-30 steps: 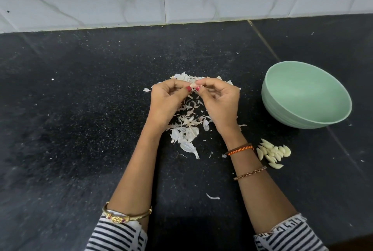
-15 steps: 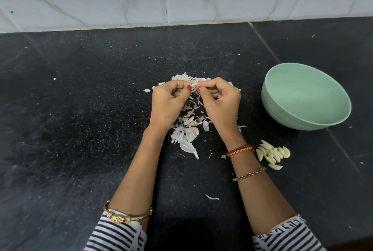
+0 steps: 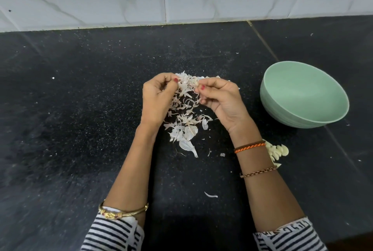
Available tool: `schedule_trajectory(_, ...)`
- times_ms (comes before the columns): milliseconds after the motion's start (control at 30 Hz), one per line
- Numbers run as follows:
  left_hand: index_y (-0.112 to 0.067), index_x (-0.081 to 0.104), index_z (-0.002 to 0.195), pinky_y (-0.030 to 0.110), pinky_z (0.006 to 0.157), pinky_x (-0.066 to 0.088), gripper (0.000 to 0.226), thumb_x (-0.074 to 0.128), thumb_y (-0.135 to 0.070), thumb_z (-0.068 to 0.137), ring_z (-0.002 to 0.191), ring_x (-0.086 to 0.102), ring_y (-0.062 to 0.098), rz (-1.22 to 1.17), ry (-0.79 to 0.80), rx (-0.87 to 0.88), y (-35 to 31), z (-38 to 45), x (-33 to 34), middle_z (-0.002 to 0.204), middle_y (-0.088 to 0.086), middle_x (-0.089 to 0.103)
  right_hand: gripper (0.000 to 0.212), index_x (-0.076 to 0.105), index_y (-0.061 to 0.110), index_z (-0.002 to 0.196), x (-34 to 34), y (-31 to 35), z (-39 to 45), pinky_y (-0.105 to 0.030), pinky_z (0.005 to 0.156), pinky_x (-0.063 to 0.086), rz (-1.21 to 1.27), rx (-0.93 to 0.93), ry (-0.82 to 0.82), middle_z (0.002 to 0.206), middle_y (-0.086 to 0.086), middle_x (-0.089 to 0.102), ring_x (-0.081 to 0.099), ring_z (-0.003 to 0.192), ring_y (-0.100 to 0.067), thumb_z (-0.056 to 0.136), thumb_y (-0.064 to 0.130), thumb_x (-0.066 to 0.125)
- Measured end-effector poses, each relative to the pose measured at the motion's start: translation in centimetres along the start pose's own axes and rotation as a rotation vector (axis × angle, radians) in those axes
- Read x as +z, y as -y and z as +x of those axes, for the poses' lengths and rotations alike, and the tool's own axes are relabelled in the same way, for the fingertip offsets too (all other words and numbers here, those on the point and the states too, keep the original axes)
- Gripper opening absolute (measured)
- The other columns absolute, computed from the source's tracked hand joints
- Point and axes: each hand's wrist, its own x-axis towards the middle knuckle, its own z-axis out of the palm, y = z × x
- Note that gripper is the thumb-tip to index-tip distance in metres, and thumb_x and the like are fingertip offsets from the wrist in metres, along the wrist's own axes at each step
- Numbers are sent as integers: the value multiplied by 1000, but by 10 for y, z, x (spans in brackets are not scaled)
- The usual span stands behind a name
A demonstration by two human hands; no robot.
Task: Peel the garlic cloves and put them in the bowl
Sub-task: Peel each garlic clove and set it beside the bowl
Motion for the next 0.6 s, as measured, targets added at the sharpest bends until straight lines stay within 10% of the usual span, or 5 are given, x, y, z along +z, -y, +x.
schedule_trajectory(600,-18,68,78,33,67,47,5,66,-14,80,70,53,22,-21,83,49,1,-5,10,77,16,66,17,71,2,95,7,-27,9,-15,66,52,-473,-515,-301,82,2,69,66,73,-4,80,-3,67)
